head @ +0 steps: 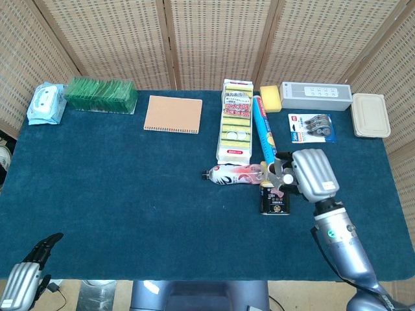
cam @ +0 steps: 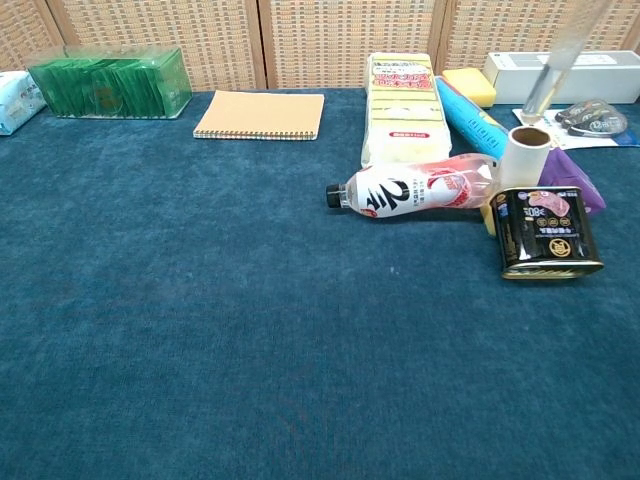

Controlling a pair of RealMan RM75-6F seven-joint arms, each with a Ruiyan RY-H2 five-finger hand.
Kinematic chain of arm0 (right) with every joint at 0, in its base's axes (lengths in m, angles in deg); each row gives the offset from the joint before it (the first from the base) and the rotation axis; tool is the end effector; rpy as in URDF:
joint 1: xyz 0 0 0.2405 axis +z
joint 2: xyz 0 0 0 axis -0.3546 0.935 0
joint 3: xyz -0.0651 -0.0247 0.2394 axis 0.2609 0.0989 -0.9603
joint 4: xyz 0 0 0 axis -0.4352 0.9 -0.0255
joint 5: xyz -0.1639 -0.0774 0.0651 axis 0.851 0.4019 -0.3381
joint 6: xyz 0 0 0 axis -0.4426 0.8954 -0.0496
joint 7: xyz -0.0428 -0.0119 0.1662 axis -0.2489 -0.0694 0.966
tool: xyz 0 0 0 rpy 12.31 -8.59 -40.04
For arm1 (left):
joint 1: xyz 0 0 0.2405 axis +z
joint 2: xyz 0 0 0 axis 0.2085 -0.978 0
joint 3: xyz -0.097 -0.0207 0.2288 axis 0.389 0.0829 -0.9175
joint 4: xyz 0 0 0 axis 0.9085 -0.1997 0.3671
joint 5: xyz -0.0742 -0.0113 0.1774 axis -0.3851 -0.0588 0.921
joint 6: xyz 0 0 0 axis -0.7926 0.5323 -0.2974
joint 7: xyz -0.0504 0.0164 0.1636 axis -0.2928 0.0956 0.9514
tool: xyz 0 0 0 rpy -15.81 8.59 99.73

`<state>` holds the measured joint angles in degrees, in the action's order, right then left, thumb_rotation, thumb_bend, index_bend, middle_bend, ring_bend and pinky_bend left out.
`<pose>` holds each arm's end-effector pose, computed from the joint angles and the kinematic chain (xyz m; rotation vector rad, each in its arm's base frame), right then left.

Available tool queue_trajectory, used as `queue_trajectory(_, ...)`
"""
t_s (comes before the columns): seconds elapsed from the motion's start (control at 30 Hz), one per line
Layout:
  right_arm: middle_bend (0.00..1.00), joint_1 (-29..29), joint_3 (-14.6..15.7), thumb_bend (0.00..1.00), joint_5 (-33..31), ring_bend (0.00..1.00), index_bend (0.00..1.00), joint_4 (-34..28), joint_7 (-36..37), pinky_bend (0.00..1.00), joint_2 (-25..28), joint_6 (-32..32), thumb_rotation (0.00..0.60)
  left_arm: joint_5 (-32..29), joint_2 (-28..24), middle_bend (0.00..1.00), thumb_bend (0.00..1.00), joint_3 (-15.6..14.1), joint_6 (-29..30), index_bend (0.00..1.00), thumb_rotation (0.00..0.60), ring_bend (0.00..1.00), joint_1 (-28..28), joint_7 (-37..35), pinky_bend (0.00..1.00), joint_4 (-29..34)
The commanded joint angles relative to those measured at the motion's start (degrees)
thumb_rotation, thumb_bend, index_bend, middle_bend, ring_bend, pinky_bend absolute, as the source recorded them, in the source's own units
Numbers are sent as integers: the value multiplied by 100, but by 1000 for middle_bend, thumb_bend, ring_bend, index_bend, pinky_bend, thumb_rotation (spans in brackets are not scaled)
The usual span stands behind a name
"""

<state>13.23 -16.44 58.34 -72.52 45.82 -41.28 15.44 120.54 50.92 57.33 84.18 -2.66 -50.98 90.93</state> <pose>-0.0798 -0.3190 0.1775 1.5273 -0.9908 1.2591 -0.2872 0.0895 0.1022 -1.3566 -1.2184 -1.0368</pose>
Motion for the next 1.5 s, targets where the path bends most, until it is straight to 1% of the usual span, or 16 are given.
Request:
queue_trajectory(0.03,1000,195,-79,427,-171,1000,803,225,-90,1000,-209,-83,600,-21,3,156,201,-4,-7,104,600,155,9,-18,335,-15)
queue_trajectory(0.23,1000,437,-60,426,-386,1000,803,652,-176,1000,-445,-195,600,-101,11,155,201,8,-17,104,600,155,33,-72,335,-41)
queue_trajectory(0.4,1000,610,-44,427,-603,1000,803,1048,-108,1000,-580,-394,600,-150,24,156,201,11,-52,104,600,155,45,-25,336,-6)
queue_trajectory(0.97,1000,762,123,425,-654,1000,803,1662,64,1000,-728,-610,600,-223,9,155,200,27,-115,104,600,155,61,133,336,86)
queue_trajectory(1.3,1000,821,233,421,-734,1000,803,1852,49,1000,-809,-710,600,-230,8,155,201,21,-156,104,600,155,55,155,336,93)
queue_trajectory(1.5,1000,909,291,374,-785,1000,803,2123,105,1000,-993,-843,600,-244,12,156,201,23,-173,103,600,155,56,162,336,85)
